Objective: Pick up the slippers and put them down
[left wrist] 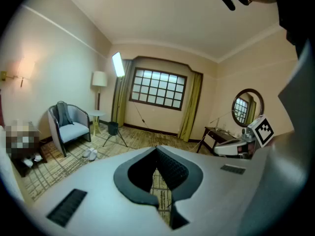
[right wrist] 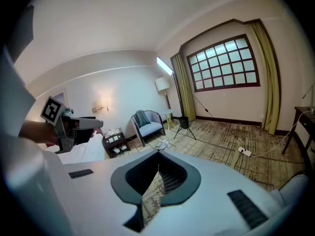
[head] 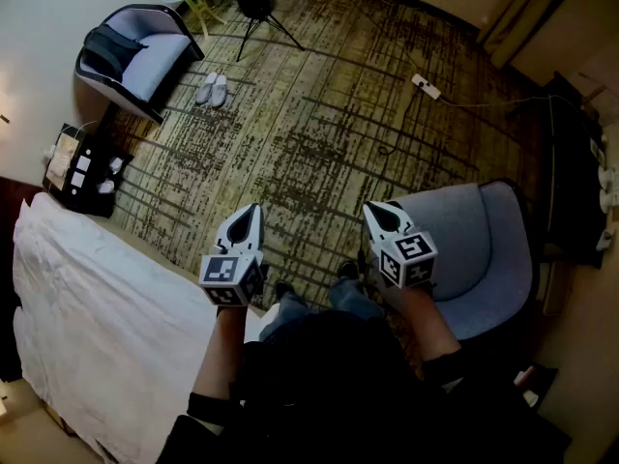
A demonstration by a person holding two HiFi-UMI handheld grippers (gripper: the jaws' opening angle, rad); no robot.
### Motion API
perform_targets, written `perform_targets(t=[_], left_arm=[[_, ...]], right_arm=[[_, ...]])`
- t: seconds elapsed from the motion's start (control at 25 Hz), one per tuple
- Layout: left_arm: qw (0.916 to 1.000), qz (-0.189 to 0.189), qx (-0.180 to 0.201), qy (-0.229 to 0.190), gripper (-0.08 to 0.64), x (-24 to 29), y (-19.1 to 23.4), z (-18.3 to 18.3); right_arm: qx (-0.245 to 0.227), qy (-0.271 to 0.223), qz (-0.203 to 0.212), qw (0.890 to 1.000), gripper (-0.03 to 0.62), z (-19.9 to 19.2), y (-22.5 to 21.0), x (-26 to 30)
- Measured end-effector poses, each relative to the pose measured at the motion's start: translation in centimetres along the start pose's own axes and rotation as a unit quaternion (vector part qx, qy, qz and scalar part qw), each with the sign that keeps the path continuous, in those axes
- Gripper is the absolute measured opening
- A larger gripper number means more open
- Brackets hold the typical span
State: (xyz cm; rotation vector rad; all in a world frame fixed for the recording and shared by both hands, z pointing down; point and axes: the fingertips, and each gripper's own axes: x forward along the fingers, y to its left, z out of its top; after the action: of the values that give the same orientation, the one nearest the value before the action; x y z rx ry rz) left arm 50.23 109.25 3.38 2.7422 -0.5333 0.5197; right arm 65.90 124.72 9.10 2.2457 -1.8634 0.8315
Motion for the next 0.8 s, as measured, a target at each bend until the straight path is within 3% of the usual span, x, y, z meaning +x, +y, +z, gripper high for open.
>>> perform_targets(t=[0.36,0.64,0.8], left_arm=[[0.9997,0.024,-0.008,0.008,0.002,0.6,1.1,-1.5],[0.9936,0.1,-0.046,-0.023,0.002,-0.9,2.4,-0.9],[0.9849,0.157,-0.067,-0.031,0.002,-4.1,5.1,-1.9]], right_arm=[[-0.008,0.005,0.015,1.0,0.0,-0.4,-1.0,0.5],[-0.05,0.018,0.078,0.996,0.0,0.8,-0.4,4.0],[-0.081,0.026,0.131,0.988,0.0,1.9,3.4,7.2]])
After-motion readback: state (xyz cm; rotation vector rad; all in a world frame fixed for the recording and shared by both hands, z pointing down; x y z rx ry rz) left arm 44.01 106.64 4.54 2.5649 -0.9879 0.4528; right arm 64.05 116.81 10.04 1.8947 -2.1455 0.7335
